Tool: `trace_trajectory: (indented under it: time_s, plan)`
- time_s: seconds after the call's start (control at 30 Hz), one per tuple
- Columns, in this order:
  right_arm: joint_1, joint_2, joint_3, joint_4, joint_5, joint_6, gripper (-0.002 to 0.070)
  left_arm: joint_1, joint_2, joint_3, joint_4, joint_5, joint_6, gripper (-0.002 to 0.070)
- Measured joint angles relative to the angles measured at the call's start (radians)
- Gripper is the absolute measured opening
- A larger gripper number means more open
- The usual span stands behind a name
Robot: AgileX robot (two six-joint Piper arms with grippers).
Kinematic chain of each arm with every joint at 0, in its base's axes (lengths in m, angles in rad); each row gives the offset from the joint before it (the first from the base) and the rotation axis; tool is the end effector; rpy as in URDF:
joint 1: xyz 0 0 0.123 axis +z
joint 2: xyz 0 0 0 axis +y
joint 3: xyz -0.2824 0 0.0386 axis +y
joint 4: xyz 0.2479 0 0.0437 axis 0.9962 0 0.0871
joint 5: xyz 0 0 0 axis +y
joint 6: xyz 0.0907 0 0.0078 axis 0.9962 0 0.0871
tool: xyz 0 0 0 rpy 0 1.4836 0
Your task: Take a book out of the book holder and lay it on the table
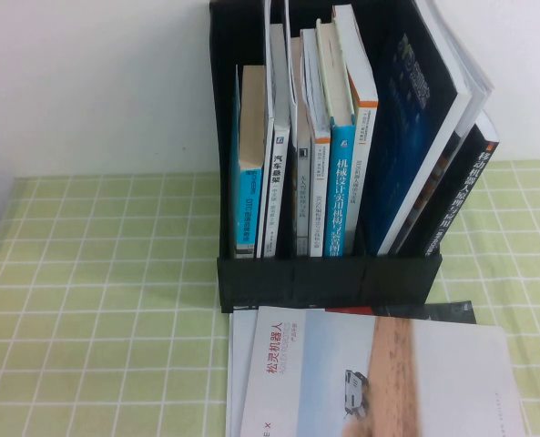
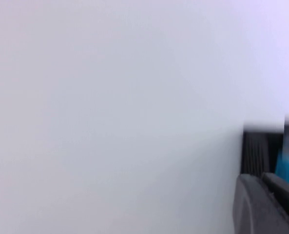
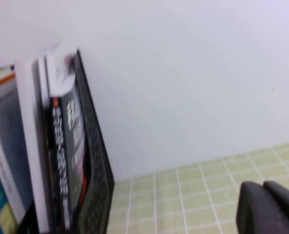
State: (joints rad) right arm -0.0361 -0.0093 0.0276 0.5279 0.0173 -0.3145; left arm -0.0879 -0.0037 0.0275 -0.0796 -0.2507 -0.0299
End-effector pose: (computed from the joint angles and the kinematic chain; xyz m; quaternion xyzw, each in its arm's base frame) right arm 0.0568 -0.0012 0.2029 0.0824 0.6828 0.0672 0.7228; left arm 0.0529 -0.0029 0.2263 -0.0136 0.5880 -0.0729 0.8055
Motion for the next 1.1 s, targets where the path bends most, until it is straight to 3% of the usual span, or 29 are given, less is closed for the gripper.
trace_trajectory:
  time_s: [0.13,0.4,0.53,0.6,0.8,1.1]
  plan:
    - [0.0,0.0,0.0,0.038,-0.124,0.017,-0.0002,0.0,0.0,0.0,0.0,-0.174,-0.069,-0.0003]
    - [0.0,0.0,-0.023,0.063,-0.355,0.095,-0.0002,0.0,0.0,0.002,0.0,-0.342,-0.192,-0.0003]
    - [0.0,0.0,-0.139,-0.062,-0.377,0.126,-0.0002,0.0,-0.002,-0.007,-0.006,-0.392,-0.309,-0.0003]
    - [0.0,0.0,-0.215,-0.157,-0.383,0.141,-0.0002,0.0,-0.002,-0.053,-0.006,-0.325,-0.36,-0.0003]
    - [0.0,0.07,-0.496,-0.336,-0.336,0.197,-0.0002,0.0,0.068,-0.346,0.003,0.099,-0.393,-0.0003]
    - [0.0,0.425,-0.807,-0.365,0.208,0.046,-0.0002,0.0,0.448,-0.614,0.009,0.54,-0.274,-0.0003]
